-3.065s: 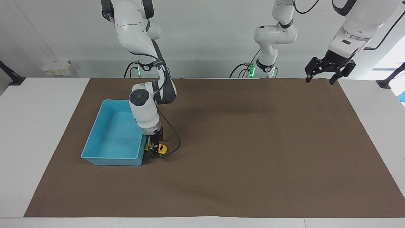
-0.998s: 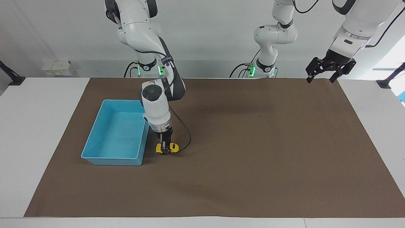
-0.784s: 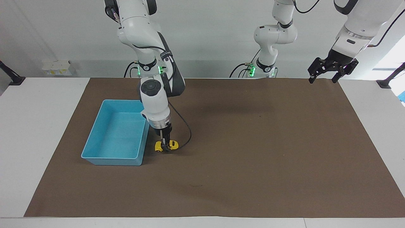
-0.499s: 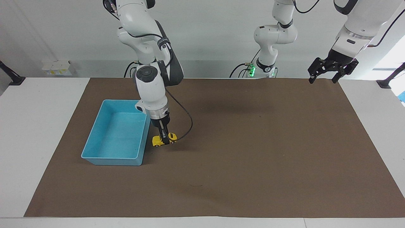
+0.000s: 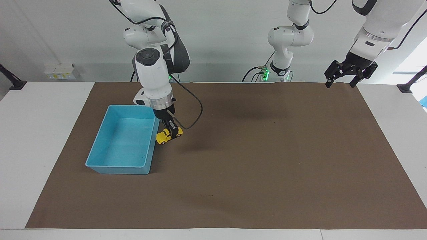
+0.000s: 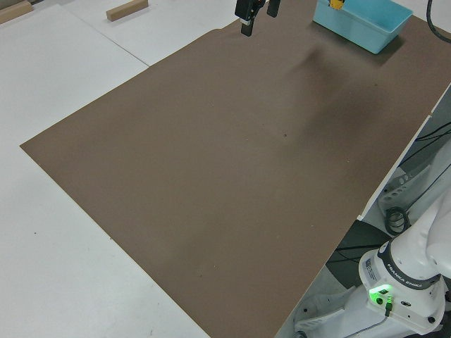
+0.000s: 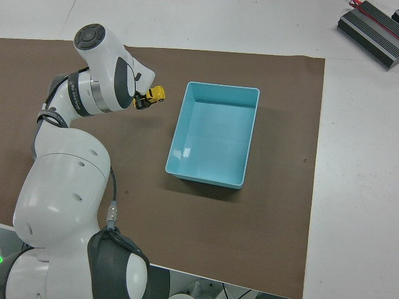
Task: Wind up and store yellow beetle car
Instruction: 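Lift the car with the right gripper and carry it over the box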
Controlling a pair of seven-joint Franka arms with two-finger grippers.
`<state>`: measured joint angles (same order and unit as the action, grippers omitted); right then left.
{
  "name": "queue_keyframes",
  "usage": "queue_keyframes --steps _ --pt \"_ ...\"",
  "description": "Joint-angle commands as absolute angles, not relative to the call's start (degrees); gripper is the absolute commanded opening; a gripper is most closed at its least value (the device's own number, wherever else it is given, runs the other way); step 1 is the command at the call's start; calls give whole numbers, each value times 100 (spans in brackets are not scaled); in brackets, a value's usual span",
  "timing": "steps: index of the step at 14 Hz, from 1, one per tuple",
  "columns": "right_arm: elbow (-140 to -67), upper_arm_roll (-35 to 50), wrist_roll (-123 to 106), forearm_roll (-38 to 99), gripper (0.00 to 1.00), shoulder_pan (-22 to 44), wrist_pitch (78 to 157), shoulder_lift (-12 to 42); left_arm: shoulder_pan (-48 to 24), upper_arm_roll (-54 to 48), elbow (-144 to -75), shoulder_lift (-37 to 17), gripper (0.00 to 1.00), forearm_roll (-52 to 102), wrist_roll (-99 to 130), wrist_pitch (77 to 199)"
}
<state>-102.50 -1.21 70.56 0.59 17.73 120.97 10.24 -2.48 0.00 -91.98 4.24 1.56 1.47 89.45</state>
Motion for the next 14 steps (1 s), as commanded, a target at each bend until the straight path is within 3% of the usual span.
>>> queue_keyframes --steps 1,8,14 --pt "-10301 -79 6453 79 0 1740 11962 774 -167 -62 -9211 492 100 105 202 8868" --pt "-10292 -140 4766 88 0 1644 11409 220 -167 -62 -9211 492 100 105 202 8877" --pt "-10283 -167 3501 158 0 1240 11197 114 -167 -62 -9211 501 100 105 202 8877"
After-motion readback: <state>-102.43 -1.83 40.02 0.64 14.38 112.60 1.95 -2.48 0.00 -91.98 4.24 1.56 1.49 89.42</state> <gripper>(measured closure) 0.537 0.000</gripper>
